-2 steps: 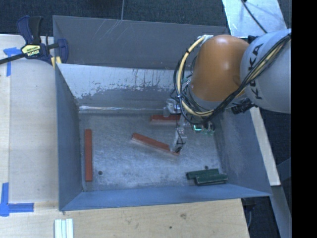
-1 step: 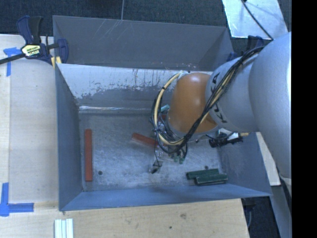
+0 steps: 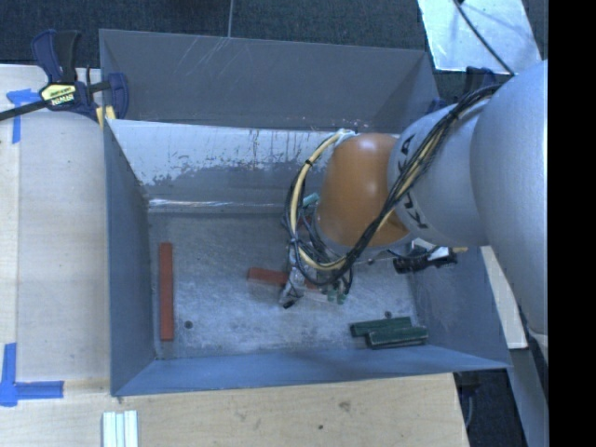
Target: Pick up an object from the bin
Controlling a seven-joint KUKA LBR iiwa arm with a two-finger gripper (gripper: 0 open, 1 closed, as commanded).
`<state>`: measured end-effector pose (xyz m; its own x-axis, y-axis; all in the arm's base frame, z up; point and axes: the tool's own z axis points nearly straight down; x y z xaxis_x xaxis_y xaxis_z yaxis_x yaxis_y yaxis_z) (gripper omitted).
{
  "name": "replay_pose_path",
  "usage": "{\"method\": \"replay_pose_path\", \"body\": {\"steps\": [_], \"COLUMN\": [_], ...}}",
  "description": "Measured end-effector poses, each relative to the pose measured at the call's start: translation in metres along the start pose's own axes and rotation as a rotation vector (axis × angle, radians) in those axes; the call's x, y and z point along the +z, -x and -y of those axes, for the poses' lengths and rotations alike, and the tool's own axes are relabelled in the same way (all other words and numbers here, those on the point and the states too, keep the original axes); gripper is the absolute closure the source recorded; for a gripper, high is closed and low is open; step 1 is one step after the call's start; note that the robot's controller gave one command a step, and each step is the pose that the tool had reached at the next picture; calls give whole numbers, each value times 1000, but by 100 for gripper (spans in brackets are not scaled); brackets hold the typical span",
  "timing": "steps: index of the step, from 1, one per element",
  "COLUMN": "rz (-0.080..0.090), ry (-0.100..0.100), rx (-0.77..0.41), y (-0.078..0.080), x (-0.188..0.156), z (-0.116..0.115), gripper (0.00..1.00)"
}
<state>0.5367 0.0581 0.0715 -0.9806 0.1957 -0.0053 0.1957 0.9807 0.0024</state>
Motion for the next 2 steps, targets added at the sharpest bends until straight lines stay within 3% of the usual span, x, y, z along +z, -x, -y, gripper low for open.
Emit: {"method": "replay_pose_path", "body": {"steps": [1, 2], "rz": [2, 7], "ry": [0, 0], "rx": [-157, -184], "y": [6, 30], "x": [0, -151], "z": [-45, -36], "gripper": [100, 100]}}
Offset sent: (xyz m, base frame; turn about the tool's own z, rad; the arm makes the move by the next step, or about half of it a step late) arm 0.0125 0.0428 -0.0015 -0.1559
